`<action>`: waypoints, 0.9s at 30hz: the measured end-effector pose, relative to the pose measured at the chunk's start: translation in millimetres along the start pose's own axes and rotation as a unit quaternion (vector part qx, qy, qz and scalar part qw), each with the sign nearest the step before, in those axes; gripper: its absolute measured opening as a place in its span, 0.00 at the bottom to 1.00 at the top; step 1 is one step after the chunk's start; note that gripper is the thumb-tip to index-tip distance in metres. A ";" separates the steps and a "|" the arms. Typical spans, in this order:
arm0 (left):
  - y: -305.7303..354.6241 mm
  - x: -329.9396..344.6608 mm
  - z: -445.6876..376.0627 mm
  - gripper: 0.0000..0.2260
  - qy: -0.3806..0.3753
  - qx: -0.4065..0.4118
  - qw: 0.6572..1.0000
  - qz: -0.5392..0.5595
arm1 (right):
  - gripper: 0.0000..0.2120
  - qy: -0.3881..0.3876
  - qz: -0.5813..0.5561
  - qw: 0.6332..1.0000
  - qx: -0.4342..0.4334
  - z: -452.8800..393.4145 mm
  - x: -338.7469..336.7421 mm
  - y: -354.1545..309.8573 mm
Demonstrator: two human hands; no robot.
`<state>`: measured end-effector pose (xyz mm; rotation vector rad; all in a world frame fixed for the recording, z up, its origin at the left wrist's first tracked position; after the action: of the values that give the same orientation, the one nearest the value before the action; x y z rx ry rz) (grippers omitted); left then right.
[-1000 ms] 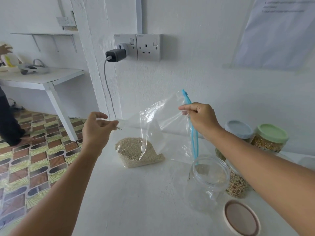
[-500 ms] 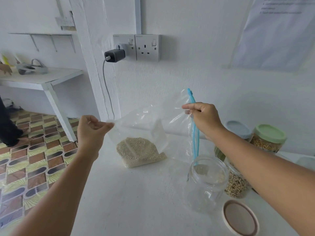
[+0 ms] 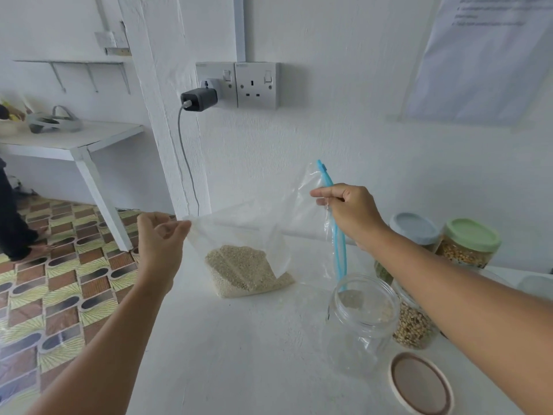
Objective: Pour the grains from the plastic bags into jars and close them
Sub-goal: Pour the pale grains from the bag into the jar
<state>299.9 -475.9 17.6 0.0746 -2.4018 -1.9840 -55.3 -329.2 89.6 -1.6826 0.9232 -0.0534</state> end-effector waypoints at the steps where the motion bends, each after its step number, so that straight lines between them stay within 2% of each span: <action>1: -0.6 1.6 2.5 0.15 -0.015 -0.003 1.000 0.011 | 0.19 -0.002 0.000 1.000 0.002 0.9 1.3 0.8; 3: -5.0 2.8 12.9 0.16 -0.043 -0.010 0.999 0.030 | 0.19 0.000 -0.005 1.000 0.006 1.3 1.6 2.7; 5: -17.4 4.1 29.1 0.14 -0.088 -0.011 0.996 0.004 | 0.19 0.000 -0.008 1.000 0.012 0.9 0.6 5.6; 8: -49.7 14.0 52.4 0.09 -0.197 -0.026 0.978 -0.059 | 0.20 -0.006 -0.006 1.000 0.012 1.1 -0.4 9.1; 12: -61.6 35.3 66.4 0.09 -0.285 -0.074 0.954 -0.053 | 0.21 -0.032 -0.021 0.999 0.007 2.9 2.5 15.4; 15: -59.0 53.5 64.3 0.15 -0.323 -0.104 0.940 -0.023 | 0.19 -0.065 -0.037 0.997 0.000 4.4 5.8 19.7; 17: -65.0 60.1 57.1 0.26 -0.310 -0.116 0.944 -0.003 | 0.18 -0.090 -0.024 0.996 -0.002 6.5 8.0 23.1; 18: -67.9 60.7 54.5 0.28 -0.285 -0.125 0.950 0.007 | 0.18 -0.103 -0.010 0.995 -0.001 7.7 8.8 25.6; 22: -87.7 57.7 44.7 0.11 -0.194 -0.169 0.964 0.066 | 0.17 -0.145 0.042 0.988 0.034 12.1 9.5 39.6; 25: -93.2 58.8 38.4 0.10 -0.175 -0.156 0.971 0.053 | 0.15 -0.175 0.070 0.981 0.050 16.0 13.4 42.4; 27: -95.5 60.5 35.2 0.09 -0.165 -0.152 0.973 0.048 | 0.14 -0.152 0.062 0.986 0.043 12.2 13.5 34.6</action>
<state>239.7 -462.6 -83.5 -0.4018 -2.1748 -2.4532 -58.7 -328.5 50.7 -1.4999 0.7801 0.2377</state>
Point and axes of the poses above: each hand's wrist, its own z-axis away from the middle knuckle, its own x-axis out of the palm, y = z × x, the point moved 8 cm from there along -z, towards the middle knuckle, and after that the axes turned 2 degrees about -x, right-handed, at the moved point
